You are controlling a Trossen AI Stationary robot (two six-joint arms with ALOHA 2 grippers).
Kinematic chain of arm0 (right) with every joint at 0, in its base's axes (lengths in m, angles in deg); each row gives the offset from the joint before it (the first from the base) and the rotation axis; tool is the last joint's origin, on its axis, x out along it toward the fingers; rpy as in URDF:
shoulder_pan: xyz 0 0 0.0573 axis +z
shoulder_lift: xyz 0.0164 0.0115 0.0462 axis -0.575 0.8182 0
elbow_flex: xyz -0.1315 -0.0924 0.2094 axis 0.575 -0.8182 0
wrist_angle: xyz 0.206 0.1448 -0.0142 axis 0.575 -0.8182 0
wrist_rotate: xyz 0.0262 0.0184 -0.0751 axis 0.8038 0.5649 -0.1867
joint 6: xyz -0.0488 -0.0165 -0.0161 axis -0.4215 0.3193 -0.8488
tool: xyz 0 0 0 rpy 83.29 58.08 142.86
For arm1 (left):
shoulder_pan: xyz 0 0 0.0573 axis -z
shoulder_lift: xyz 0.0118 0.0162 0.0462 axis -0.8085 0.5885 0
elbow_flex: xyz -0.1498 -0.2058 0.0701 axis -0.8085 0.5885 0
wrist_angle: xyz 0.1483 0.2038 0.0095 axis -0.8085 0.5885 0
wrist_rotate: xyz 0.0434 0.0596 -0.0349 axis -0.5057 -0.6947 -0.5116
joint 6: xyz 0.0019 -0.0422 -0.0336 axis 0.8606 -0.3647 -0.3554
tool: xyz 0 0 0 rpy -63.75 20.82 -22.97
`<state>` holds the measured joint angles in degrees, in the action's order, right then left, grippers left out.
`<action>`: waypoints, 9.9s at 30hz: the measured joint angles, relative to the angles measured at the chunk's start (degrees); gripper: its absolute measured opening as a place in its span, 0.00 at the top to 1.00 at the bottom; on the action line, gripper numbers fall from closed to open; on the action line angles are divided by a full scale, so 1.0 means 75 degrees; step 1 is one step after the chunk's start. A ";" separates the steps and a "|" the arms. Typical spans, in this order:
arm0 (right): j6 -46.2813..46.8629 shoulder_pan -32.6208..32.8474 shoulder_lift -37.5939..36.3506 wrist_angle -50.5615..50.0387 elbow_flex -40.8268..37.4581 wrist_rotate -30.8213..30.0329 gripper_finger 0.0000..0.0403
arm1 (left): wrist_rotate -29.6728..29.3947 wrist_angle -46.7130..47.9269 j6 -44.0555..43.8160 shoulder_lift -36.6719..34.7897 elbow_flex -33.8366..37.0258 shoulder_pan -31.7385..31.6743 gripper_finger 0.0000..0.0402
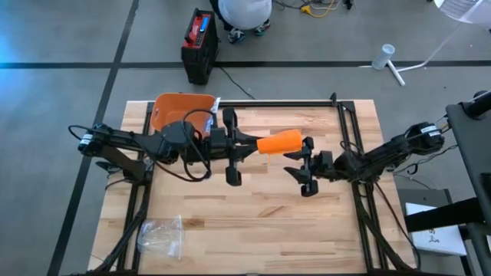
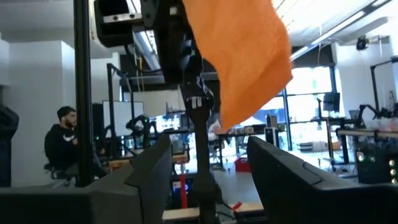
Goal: Roll bandage
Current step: Roll the orange bandage
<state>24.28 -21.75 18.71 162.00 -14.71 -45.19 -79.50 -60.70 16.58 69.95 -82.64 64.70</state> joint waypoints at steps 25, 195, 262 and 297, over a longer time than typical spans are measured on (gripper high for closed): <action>-0.0066 -0.0085 0.0027 -0.0595 0.0649 -0.0012 0.95 | -0.0019 0.0021 0.0054 0.0009 0.0041 0.0040 0.97; -0.2766 0.0829 -0.0969 -0.7831 0.5320 -0.2801 1.00 | -0.0179 -0.0136 0.1366 0.0326 0.2142 0.0771 0.98; -0.0575 0.0894 -0.0728 -1.0513 0.5318 0.0029 0.68 | 0.0038 -0.0970 0.2131 0.0094 0.1976 0.1063 0.98; -0.1663 0.1422 -0.0626 -0.4457 0.2627 -0.0673 0.58 | -0.0009 -0.0941 0.1583 -0.0417 0.1988 0.1060 0.98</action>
<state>11.81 -11.09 14.02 128.57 5.00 -50.24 -79.57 -67.75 28.45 66.83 -67.74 72.65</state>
